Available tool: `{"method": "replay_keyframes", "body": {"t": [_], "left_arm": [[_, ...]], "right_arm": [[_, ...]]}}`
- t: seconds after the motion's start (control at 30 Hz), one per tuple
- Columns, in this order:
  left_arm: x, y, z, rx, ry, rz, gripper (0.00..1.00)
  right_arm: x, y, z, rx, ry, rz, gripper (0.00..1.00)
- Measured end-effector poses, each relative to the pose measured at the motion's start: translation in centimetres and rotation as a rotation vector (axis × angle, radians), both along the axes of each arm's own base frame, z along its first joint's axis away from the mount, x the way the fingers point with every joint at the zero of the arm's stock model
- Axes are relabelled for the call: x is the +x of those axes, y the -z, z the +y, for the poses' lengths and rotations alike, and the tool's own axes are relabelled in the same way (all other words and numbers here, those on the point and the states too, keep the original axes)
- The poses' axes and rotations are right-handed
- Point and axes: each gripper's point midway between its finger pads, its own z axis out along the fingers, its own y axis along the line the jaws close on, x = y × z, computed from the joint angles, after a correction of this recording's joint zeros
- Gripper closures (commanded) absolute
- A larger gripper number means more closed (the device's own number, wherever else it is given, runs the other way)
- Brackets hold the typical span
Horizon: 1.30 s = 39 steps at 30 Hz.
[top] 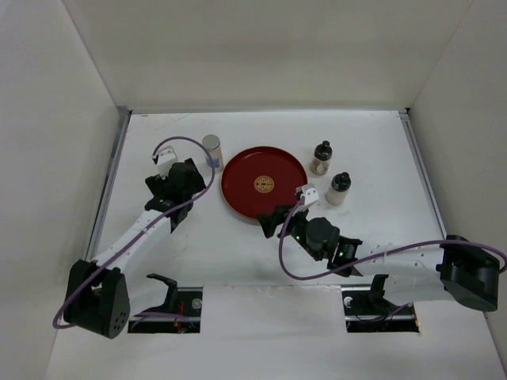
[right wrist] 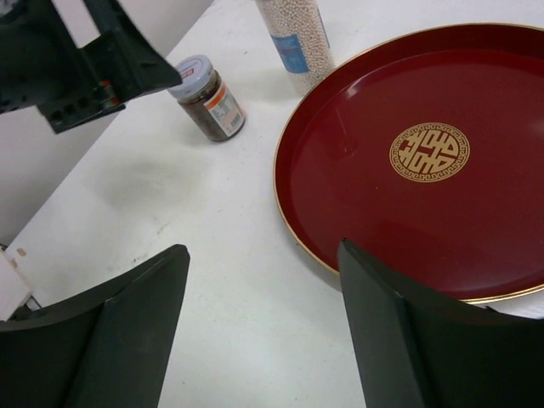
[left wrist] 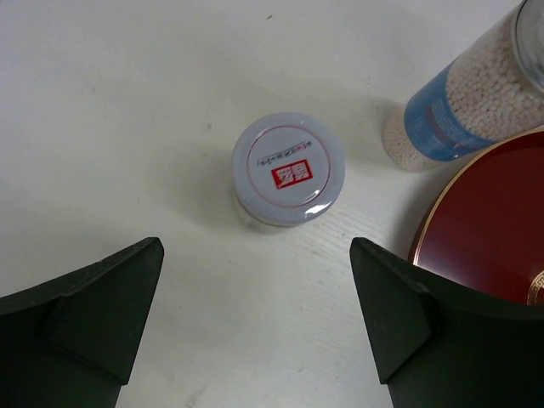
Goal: Organize the condiment bottles
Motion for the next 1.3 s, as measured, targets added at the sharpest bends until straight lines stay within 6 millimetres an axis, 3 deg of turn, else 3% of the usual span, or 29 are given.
{"method": "replay_keyframes", "body": {"t": [0.13,0.33,0.47,0.67,0.77,0.87,0.97,1.1,1.2,1.3], "left_arm": [[2.2,0.5,-0.2,0.027,0.004,0.006,0.06],[3.9,2.4,0.6,0.051,-0.015,0.038,0.11],[5.2,2.7,0.8,0.053,-0.024,0.031,0.26],[6.1,2.8,0.5,0.054,-0.020,0.012,0.62],[5.7,2.6,0.4,0.050,-0.017,0.006,0.66],[3.8,1.3,-0.2,0.054,0.004,-0.009,0.67],[2.4,-1.9,-2.0,0.039,0.058,-0.082,0.66],[1.8,-5.7,-6.4,-0.003,0.174,-0.163,0.66],[2.3,-6.7,-10.2,-0.021,0.260,-0.168,0.65],[3.5,-6.3,-13.6,-0.021,0.320,-0.145,0.65]], "right_arm": [[0.0,-0.1,0.0,-0.001,0.000,-0.005,0.17],[0.1,-0.1,0.0,-0.010,-0.002,-0.014,0.15],[0.1,0.0,-0.1,-0.021,-0.003,-0.021,0.15],[0.2,0.5,0.0,-0.042,-0.004,-0.021,0.15],[0.2,0.5,0.0,-0.045,-0.004,-0.023,0.15],[0.2,0.5,0.0,-0.045,-0.004,-0.023,0.15],[0.2,0.5,0.0,-0.045,-0.004,-0.023,0.16],[0.4,0.5,-0.1,-0.044,0.003,-0.023,0.17],[0.8,0.4,-0.5,-0.039,0.021,-0.025,0.17],[1.3,0.6,-1.6,-0.037,0.060,-0.027,0.16]]}}
